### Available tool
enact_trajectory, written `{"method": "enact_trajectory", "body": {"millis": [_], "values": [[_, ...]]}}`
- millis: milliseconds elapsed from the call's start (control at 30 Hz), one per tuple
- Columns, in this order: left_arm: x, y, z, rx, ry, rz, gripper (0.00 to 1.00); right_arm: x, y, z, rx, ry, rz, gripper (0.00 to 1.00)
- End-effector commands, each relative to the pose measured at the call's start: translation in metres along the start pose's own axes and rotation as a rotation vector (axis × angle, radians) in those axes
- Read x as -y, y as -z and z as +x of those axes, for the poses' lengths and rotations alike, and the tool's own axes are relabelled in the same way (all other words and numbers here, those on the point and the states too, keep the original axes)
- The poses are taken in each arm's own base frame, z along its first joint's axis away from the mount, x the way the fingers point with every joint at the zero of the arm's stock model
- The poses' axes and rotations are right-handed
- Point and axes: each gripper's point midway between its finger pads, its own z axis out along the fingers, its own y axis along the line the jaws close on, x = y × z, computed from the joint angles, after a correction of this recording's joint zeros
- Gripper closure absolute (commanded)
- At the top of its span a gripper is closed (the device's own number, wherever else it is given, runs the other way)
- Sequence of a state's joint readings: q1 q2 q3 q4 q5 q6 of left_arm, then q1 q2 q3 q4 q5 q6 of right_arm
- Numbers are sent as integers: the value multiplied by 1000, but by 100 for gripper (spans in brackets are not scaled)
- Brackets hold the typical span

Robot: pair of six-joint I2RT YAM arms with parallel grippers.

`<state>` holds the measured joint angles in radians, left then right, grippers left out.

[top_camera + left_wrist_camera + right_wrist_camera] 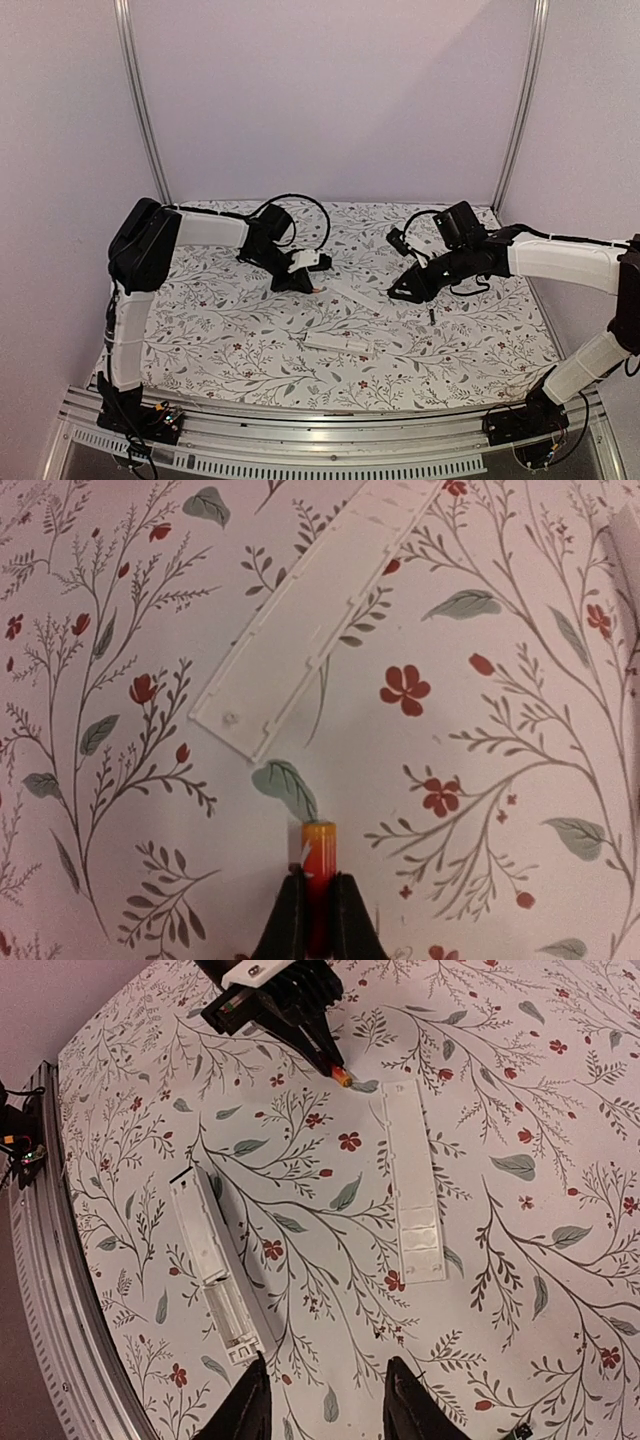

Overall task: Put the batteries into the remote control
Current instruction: Pick up the battery from the center of the board, then place the battery in the battery compartment.

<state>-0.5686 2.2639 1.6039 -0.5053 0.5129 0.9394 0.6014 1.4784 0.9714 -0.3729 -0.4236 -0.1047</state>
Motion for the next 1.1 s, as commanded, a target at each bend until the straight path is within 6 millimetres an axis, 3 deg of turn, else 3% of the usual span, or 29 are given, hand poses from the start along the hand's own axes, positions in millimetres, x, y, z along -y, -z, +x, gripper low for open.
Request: {"method": "enact_trajectory", "body": {"millis": [0,200,400,500,767,900,1067], "values": [[17,7,4,-32,42,-4,100,5,8,-5,26,-12,32,62],[25,34,-32,51,61,-97,100,10,9,1,21,-49,54,62],[79,46,-102,162,-10,-61,100,19,9,6,14,-85,83,62],[104,42,-128,211,-33,-26,100,24,8,5,19,-97,98,62],[143,-1,-143,123,-85,5,100,49,14,9,26,-148,194,61],[154,-11,-139,100,-93,14,100,61,20,15,40,-215,228,61],[159,-23,-129,61,-91,27,100,62,17,18,36,-222,222,60]]}}
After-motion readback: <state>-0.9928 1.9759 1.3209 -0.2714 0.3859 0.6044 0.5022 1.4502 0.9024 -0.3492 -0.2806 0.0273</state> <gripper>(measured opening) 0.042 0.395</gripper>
